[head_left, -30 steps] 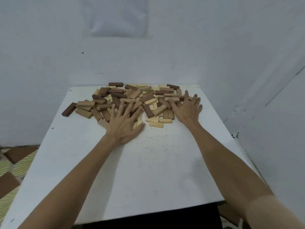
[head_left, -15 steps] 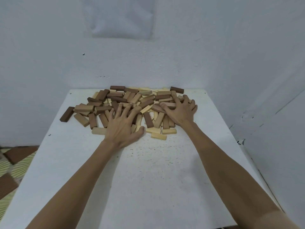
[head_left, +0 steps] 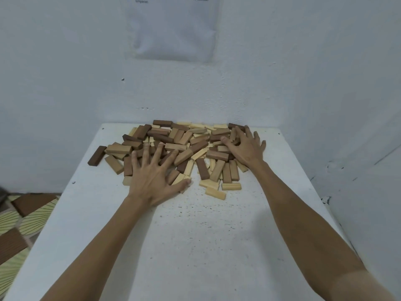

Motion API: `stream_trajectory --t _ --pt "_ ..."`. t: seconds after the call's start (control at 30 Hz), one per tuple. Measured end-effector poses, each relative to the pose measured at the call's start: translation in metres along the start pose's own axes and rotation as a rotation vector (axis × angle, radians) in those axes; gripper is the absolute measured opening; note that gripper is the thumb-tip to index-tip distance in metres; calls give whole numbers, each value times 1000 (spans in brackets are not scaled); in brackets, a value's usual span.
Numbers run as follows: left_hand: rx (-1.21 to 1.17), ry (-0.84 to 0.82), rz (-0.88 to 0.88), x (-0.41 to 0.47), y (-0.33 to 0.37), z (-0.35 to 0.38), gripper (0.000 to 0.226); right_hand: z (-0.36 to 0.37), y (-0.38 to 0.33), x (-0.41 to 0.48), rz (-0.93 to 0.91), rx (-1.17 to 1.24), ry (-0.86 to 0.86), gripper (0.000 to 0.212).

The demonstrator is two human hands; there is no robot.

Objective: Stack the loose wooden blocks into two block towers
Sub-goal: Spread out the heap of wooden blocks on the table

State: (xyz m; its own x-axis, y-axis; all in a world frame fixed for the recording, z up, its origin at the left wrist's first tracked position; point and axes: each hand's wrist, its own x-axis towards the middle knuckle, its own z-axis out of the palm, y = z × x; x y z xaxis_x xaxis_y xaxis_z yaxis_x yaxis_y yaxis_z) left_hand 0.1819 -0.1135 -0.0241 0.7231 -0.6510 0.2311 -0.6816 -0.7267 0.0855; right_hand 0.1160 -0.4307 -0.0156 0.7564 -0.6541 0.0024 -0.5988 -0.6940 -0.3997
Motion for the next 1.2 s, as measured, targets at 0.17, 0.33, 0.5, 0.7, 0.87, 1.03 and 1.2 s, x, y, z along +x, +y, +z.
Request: stream_trajectory --t 0.17,0.33,0.5,0.7,0.87,1.03,1.2 --pt "-29 35 12 -1 -7 1 104 4 -12 -8 -22 -27 -11 89" --pt "-57 53 44 -7 -19 4 99 13 -29 -18 -21 -19 -21 94" --pt "-51 60 50 -8 -19 2 87 6 -33 -27 -11 99 -40 81" --pt "-55 131 117 -9 -3 -4 77 5 -15 -36 72 141 70 68" --pt "-58 22 40 -7 -4 2 83 13 -25 -41 19 135 76 70" --pt "-81 36 36 -6 -5 3 76 9 -32 -50 26 136 8 64" --pt "-217 117 129 -7 12 -3 61 -4 -26 -82 -39 252 176 47"
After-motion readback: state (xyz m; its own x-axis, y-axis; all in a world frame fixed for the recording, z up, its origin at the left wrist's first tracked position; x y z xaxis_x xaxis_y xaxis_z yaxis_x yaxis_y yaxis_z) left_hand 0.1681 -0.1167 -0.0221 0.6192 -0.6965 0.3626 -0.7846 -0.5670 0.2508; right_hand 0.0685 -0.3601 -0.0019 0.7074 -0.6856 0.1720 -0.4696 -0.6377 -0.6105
